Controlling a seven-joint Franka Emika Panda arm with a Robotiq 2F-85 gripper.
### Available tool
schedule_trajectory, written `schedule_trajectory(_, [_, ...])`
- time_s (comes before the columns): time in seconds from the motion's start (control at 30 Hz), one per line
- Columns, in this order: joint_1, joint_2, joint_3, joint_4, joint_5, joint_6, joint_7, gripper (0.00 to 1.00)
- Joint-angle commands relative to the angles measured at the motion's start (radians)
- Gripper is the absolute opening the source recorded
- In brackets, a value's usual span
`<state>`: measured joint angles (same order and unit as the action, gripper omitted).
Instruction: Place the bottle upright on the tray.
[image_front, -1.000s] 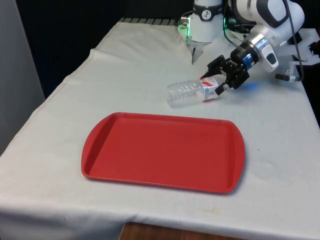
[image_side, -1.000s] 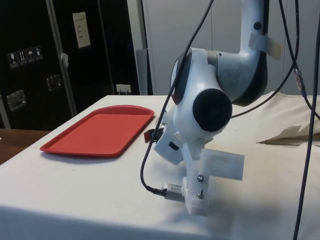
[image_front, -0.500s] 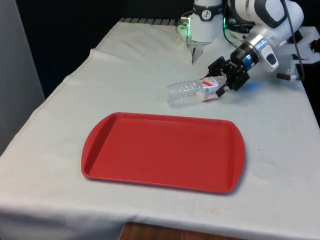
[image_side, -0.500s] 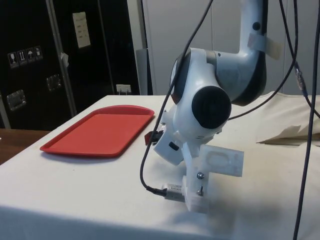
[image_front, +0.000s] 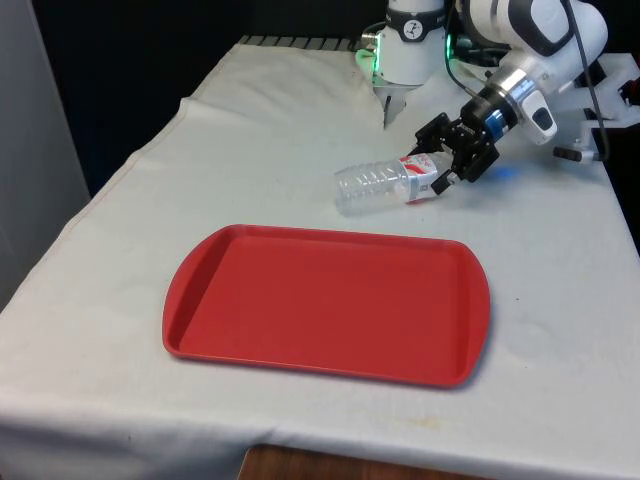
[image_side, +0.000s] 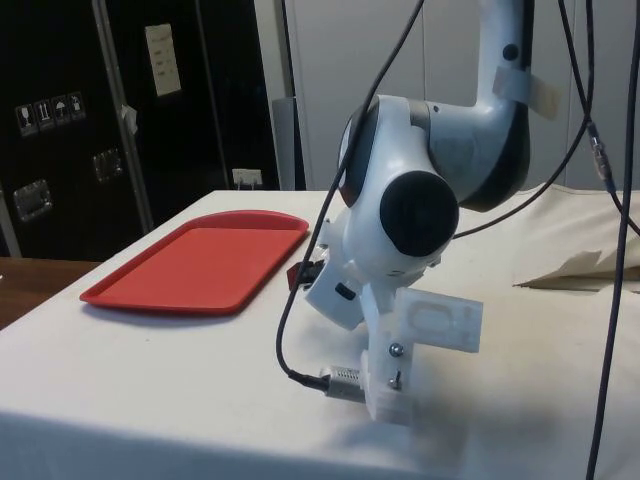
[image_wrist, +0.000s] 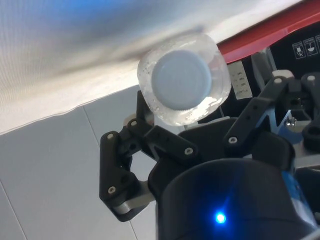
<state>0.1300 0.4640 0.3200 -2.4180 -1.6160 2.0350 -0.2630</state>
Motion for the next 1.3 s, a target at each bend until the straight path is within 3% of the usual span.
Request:
schedule_trajectory(0.0, [-0.001, 0.003, 0.0, 0.003, 0.002, 0.004, -0.003, 1.0])
schedule_trajectory(0.93, [0.003, 0.018, 0.004, 0.007, 0.005, -0.01, -0.011, 1.0])
schedule_trajectory(1.0, [0.001, 0.016, 0.006, 0.004, 0.0, -0.011, -0.009, 0.86])
schedule_trajectory(1.03, [0.003, 0.019, 0.008, 0.007, 0.005, -0.015, -0.012, 0.86])
schedule_trajectory(1.13, [0.004, 0.02, 0.009, 0.008, 0.006, -0.018, -0.012, 0.57])
schedule_trajectory(1.23, [0.004, 0.02, 0.01, 0.008, 0.006, -0.021, -0.012, 0.39])
schedule_trajectory(1.27, [0.003, 0.021, 0.012, 0.009, 0.006, -0.024, -0.012, 0.28])
